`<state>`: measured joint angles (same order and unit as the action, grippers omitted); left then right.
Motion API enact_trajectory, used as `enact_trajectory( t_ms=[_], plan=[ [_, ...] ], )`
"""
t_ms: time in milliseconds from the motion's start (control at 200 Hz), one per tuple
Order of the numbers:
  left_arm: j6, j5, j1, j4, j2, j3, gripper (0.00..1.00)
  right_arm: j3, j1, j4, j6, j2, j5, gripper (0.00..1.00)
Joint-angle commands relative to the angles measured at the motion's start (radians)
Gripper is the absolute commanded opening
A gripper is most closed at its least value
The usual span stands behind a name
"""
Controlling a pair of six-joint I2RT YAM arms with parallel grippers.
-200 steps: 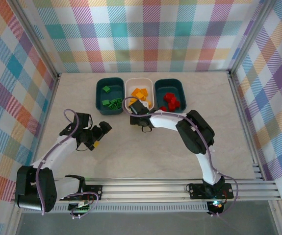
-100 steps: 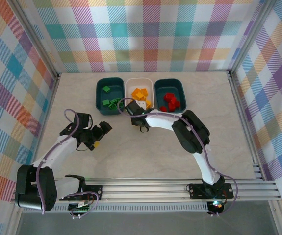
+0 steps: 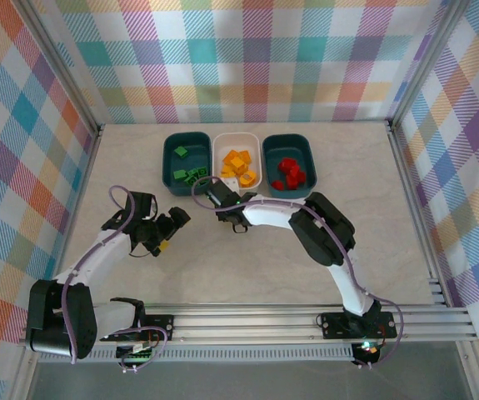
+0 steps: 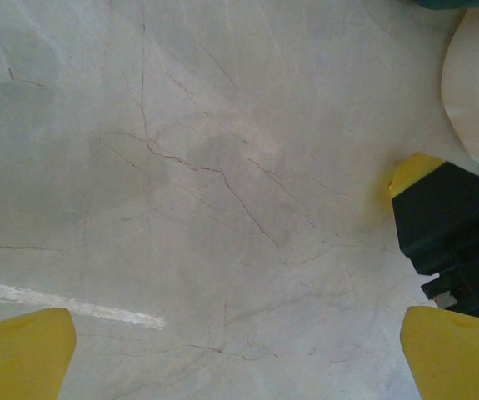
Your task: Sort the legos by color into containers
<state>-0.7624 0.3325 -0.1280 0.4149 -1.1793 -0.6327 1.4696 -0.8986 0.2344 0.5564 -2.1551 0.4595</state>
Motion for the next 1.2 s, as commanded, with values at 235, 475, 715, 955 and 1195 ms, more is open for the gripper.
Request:
enact_trajectory(
  t_ms=[235, 475, 715, 955, 1195],
  plan=[
    [0.008, 0.013, 0.005, 0.001, -0.007, -0.002, 1.0, -0.049, -0.013, -0.022, -0.077, 0.19, 0.028, 0.39],
    [0.014, 0.018, 0.005, 0.018, -0.013, -0.02, 1.0, 0.015, 0.044, -0.03, -0.158, 0.233, 0.022, 0.39],
    [0.026, 0.033, 0.005, 0.044, -0.025, -0.05, 1.0, 0.268, 0.195, 0.079, -0.175, 0.041, -0.171, 0.4],
    [0.035, 0.037, 0.005, 0.063, -0.019, -0.064, 1.0, 0.51, 0.266, 0.198, -0.245, -0.101, -0.308, 0.52],
    [0.039, 0.03, 0.005, 0.076, 0.012, -0.07, 1.0, 0.401, 0.267, 0.128, -0.269, 0.047, -0.286, 0.65]
  ],
)
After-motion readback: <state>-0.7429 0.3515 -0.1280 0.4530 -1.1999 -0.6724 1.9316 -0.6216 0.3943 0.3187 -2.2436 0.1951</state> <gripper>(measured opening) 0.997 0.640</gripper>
